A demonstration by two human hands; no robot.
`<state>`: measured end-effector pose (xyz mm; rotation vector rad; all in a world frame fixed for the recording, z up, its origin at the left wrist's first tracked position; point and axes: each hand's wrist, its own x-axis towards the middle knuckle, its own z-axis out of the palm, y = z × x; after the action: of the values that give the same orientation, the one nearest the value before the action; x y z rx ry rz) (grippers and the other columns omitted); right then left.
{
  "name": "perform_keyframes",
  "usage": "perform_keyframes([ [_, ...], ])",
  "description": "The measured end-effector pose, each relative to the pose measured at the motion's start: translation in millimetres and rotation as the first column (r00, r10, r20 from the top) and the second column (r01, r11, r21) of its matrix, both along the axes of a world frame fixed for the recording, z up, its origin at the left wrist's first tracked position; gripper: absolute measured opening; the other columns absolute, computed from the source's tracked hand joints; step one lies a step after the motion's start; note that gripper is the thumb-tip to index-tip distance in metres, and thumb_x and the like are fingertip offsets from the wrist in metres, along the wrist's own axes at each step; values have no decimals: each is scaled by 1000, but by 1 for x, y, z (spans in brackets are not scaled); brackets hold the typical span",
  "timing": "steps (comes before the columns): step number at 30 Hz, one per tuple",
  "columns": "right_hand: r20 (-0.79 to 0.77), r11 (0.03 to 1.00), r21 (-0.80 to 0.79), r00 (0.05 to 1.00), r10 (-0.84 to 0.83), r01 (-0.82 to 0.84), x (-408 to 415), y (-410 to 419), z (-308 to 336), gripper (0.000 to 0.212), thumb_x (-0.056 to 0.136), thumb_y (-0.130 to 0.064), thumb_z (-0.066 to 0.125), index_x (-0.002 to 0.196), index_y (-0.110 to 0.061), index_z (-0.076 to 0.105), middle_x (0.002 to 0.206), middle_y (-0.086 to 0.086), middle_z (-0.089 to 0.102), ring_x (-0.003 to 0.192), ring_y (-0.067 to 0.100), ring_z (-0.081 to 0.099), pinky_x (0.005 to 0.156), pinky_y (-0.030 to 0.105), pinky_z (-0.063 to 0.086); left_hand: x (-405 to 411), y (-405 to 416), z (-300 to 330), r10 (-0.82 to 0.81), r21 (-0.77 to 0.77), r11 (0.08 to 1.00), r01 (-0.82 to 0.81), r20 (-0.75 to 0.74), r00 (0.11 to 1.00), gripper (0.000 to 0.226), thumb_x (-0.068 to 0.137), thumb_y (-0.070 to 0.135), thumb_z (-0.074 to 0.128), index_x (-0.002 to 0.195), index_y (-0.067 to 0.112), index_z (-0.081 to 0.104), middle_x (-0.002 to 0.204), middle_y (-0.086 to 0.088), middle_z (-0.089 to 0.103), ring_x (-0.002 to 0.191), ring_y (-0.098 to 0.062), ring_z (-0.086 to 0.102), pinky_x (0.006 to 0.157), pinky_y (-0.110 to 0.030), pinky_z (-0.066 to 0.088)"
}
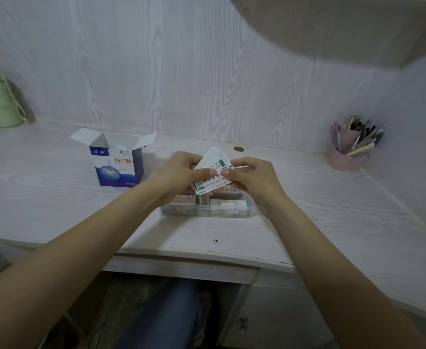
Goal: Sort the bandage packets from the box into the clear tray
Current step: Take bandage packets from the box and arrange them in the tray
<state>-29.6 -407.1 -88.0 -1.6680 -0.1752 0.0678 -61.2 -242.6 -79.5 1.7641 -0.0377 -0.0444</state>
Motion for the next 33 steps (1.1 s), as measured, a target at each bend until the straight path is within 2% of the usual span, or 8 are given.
perform_keyframes([
  [4, 20, 1000, 15, 1000, 14, -15, 1, -2, -1, 18, 74, 7, 74, 89, -2, 67, 83, 13, 73, 76, 25, 72, 70, 27, 58, 5, 3, -4, 51, -17, 999, -51, 12, 999, 26, 78, 5, 72, 101, 16, 65, 87, -6, 71, 66, -12, 71, 56, -25, 58],
  [8, 12, 1000, 11, 1000, 6, -6, 1, -2, -3, 22, 73, 7, 75, 92, -2, 68, 85, 13, 74, 77, 25, 72, 72, 29, 58, 8, 7, -6, 66, -34, 997, -66, 5, 998, 34, 76, 5, 75, 106, 16, 64, 93, -7, 72, 78, -22, 72, 63, -32, 60],
  [14, 2, 999, 33, 1000, -21, 21, -1, 3, -4, 21, 75, 3, 75, 95, 0, 67, 89, 15, 73, 81, 26, 72, 74, 30, 59, 10, 5, -6, 97, -13, 995, -96, 27, 995, 31, 75, 5, 75, 97, 21, 62, 89, 1, 70, 78, -16, 70, 67, -29, 59],
  [19, -20, 997, 21, 997, -73, 74, -5, 2, -1, 18, 77, 1, 74, 93, -1, 67, 83, 16, 73, 72, 24, 73, 66, 34, 61, 10, 2, -5, 83, -59, 995, -81, 30, 996, 25, 79, 6, 72, 97, 20, 63, 84, 2, 69, 70, -12, 68, 59, -23, 58],
  [22, -15, 995, 29, 995, -98, 98, -4, 0, 0, 16, 79, 1, 73, 92, -4, 67, 82, 16, 72, 68, 21, 72, 55, 23, 56, 11, 2, -5, 79, -106, 991, -76, 27, 997, 21, 81, 5, 69, 98, 16, 64, 84, -2, 70, 61, -9, 69, 56, -21, 57],
  [24, -3, 993, 19, 993, -120, 121, -1, -2, -1, 13, 81, -1, 71, 90, -8, 66, 84, 16, 71, 70, 20, 71, 54, 19, 53, 13, 3, -4, 88, -111, 990, -84, 24, 996, 23, 80, 5, 70, 101, 12, 64, 86, -4, 71, 59, -8, 69, 54, -20, 55],
  [28, 20, 994, -9, 994, -111, 111, 6, -4, -2, 9, 87, -4, 65, 81, -10, 65, 85, 14, 70, 72, 17, 67, 58, 17, 53, 17, 7, -3, 130, -44, 991, -128, 50, 990, 28, 80, 7, 71, 106, 11, 62, 86, -2, 68, 62, -11, 66, 50, -18, 53],
  [33, -5, 993, -41, 993, -115, 115, 14, -3, -4, 11, 89, -7, 63, 79, -11, 60, 87, 16, 70, 68, 19, 62, 58, 21, 51, 25, 9, -2, 152, -24, 988, -151, 113, 982, 32, 79, 3, 72, 108, 9, 61, 91, -4, 67, 74, -16, 66, 61, -25, 59],
])
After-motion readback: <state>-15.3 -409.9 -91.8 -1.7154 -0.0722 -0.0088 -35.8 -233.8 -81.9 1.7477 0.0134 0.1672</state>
